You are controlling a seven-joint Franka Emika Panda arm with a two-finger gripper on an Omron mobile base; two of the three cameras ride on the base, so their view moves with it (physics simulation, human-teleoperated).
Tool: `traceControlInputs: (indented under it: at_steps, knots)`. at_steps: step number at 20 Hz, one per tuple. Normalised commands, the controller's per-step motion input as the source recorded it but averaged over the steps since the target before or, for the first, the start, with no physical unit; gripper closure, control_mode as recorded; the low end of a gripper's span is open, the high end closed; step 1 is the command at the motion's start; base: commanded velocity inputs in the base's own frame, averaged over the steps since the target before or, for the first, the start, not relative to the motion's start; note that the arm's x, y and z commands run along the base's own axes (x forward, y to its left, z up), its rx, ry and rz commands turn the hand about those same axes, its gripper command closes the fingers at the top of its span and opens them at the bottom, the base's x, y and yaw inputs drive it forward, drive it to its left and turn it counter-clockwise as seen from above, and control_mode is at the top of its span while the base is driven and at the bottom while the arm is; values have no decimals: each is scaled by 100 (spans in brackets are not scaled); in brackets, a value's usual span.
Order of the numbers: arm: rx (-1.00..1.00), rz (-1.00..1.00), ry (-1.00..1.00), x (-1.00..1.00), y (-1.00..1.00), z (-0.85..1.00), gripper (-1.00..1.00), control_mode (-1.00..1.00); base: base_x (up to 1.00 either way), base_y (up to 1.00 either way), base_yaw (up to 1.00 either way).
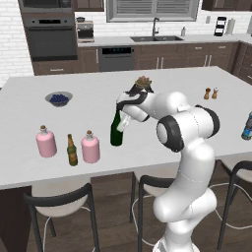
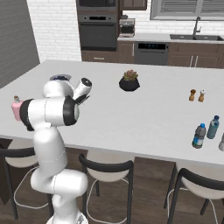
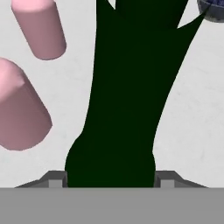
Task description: Move the plastic bottles in the middle to the plastics group, and the glass bottles in the middle to the glass group.
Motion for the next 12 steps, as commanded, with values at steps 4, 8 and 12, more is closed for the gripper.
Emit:
traceControlInputs:
  at_steps: [4, 8, 12]
  knots:
    - [0, 11, 0, 0, 47, 0, 100, -100, 0, 0, 0]
    - [0, 10, 0, 0, 47, 0, 100, -100, 0, 0, 0]
    - [0, 9, 0, 0, 44, 0, 100, -100, 0, 0, 0]
